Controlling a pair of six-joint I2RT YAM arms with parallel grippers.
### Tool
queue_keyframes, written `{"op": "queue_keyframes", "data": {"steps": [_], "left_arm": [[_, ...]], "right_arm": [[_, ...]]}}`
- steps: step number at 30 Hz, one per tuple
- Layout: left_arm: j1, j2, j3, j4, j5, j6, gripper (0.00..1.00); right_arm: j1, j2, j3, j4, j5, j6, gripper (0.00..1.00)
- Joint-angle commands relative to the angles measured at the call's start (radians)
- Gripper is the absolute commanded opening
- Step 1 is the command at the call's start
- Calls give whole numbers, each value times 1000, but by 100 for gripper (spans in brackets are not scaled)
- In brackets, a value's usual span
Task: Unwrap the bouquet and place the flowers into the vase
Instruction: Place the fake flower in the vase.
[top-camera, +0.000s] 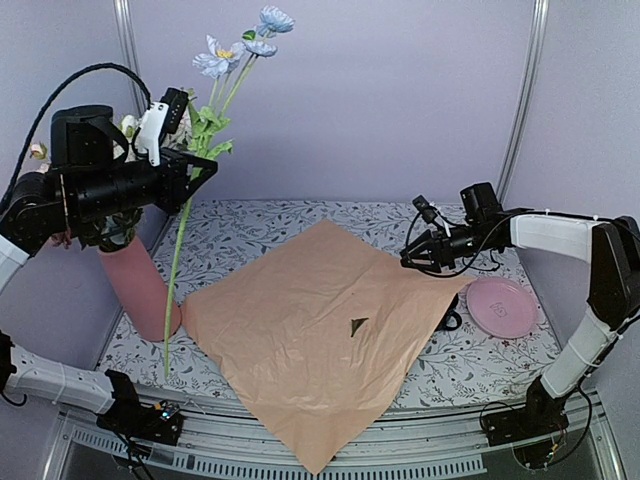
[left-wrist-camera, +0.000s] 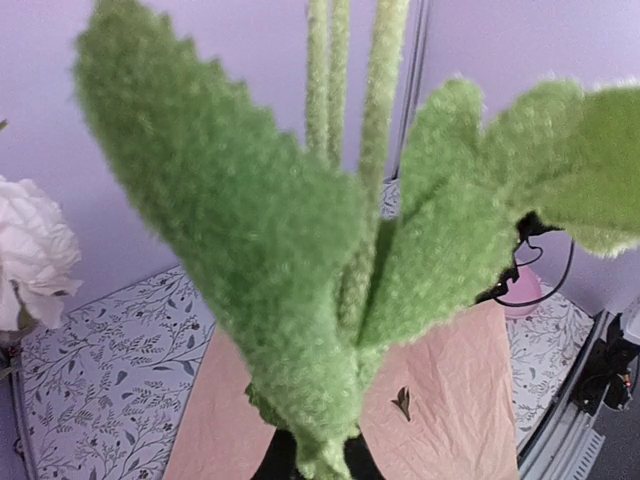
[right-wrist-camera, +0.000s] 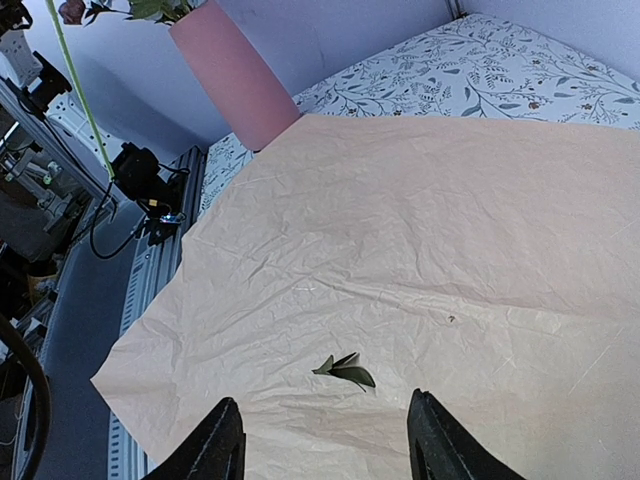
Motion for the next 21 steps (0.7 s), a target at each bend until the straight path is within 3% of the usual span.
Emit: {"op": "queue_keyframes", "data": {"steps": [1, 9, 13, 21], "left_arm": [[-5, -43, 31, -83, -197, 6, 0], [-5, -33, 132, -79, -469, 11, 0], [-5, -47, 144, 21, -568, 91, 0], [-5, -42, 164, 144, -565, 255, 0]], "right_arm": [[1, 4, -9, 7, -6, -21, 57], [0, -18, -17, 1, 2, -33, 57], [0, -32, -23, 1, 12, -42, 57], [0, -49, -29, 0, 17, -50, 57]]}}
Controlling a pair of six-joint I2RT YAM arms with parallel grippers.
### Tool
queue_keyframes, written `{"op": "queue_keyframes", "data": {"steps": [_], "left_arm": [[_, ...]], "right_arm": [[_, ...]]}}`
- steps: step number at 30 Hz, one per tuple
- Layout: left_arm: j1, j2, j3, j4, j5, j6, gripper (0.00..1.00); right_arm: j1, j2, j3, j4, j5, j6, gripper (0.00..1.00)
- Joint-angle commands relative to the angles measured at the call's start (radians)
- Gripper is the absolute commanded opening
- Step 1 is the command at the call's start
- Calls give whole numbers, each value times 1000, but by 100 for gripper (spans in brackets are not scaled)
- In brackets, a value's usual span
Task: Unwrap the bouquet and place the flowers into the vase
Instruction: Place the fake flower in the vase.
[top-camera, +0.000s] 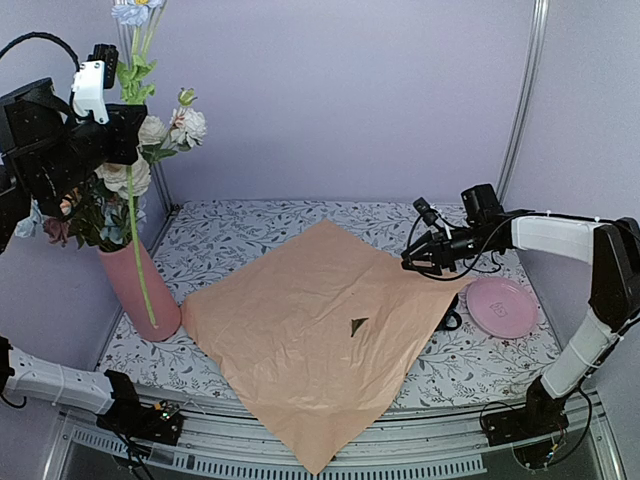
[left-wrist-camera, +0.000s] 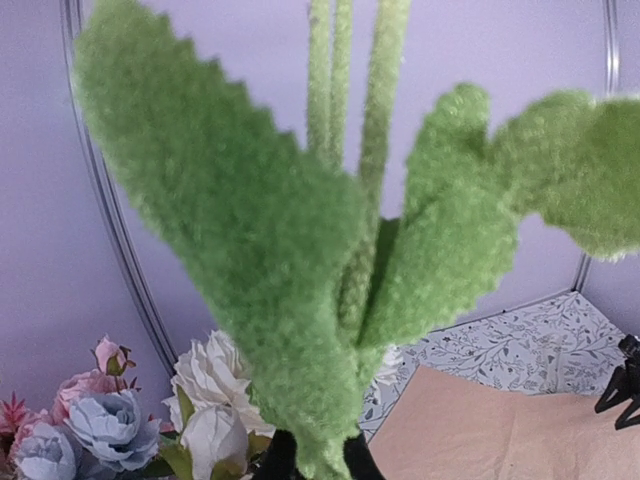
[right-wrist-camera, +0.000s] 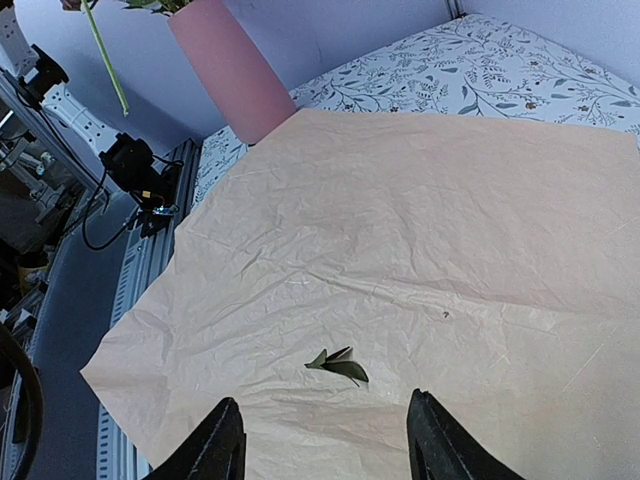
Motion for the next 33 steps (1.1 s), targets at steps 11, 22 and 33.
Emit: {"op": "queue_keyframes", "data": {"steps": [11, 22, 33], "left_arm": [[-9, -18, 37, 232, -177, 267, 0], [-55, -44, -209, 774, -184, 733, 0], [-74, 9, -204, 955, -185, 911, 0]], "right_arm": [[0, -31, -15, -4, 2, -23, 57], [0, -25, -12, -12, 1, -31, 57], [0, -6, -8, -21, -6, -36, 57]]}}
